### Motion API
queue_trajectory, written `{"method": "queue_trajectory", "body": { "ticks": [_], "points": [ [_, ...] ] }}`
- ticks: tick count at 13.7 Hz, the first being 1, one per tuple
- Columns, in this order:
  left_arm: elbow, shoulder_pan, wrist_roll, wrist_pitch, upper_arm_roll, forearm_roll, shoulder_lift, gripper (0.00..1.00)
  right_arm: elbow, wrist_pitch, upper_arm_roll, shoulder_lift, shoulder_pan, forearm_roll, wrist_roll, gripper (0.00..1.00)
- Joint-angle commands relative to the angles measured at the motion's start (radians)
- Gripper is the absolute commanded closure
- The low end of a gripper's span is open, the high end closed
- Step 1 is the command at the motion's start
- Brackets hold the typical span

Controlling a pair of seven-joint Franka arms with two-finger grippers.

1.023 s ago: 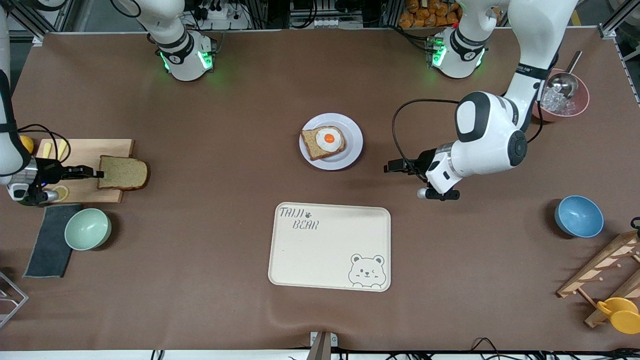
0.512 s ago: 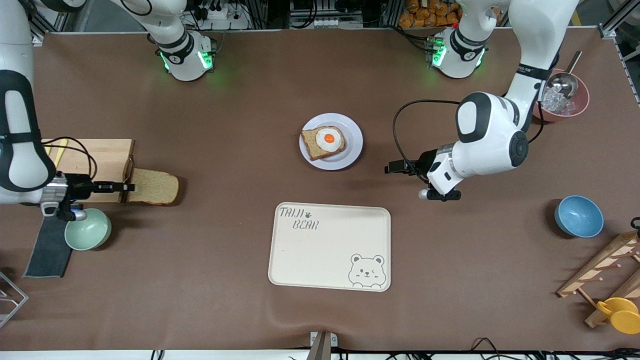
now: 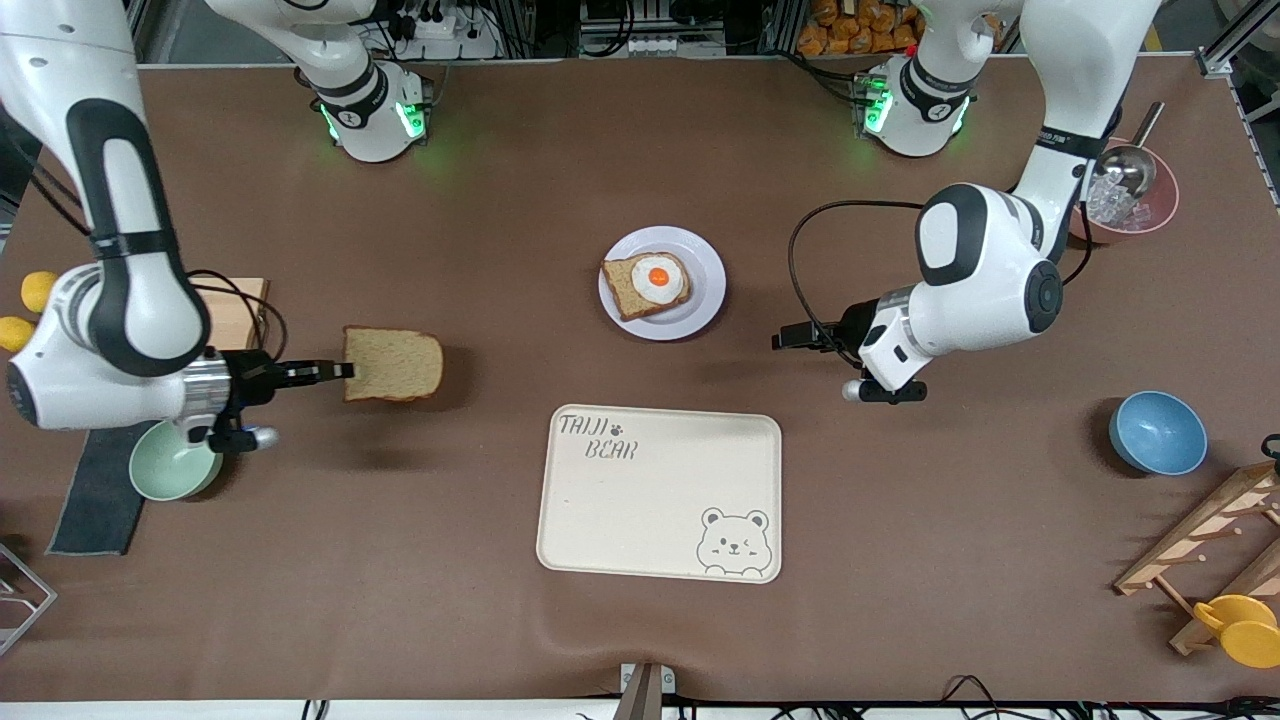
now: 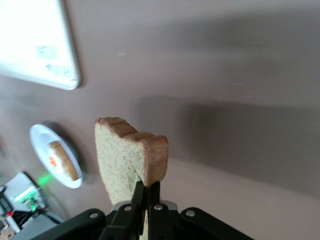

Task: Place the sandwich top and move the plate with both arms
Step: 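Lift the bread slice and carry it over the egg plate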

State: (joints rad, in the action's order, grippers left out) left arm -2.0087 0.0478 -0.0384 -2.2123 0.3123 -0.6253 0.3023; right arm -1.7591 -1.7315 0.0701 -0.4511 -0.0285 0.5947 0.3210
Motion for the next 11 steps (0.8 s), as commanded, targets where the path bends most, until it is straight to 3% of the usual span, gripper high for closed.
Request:
{"method": "queue_trajectory", "body": {
  "ticks": [1,6,11],
  "points": [
    [-0.004,-0.006,-0.009,0.006,0.004,-0.025,-0.02,0.0,-0.059,-0.01,0.013,0.046,-0.074,0.091,-0.009,1.0],
    [-0.019,-0.008,-0.009,0.006,0.004,-0.025,-0.019,0.0,-0.134,-0.13,0.013,0.051,-0.223,0.265,-0.066,1.0],
    [-0.103,-0.025,0.012,0.006,0.007,-0.119,-0.044,0.0,-0.149,-0.211,0.013,0.043,-0.375,0.335,-0.109,1.0]
  ]
}}
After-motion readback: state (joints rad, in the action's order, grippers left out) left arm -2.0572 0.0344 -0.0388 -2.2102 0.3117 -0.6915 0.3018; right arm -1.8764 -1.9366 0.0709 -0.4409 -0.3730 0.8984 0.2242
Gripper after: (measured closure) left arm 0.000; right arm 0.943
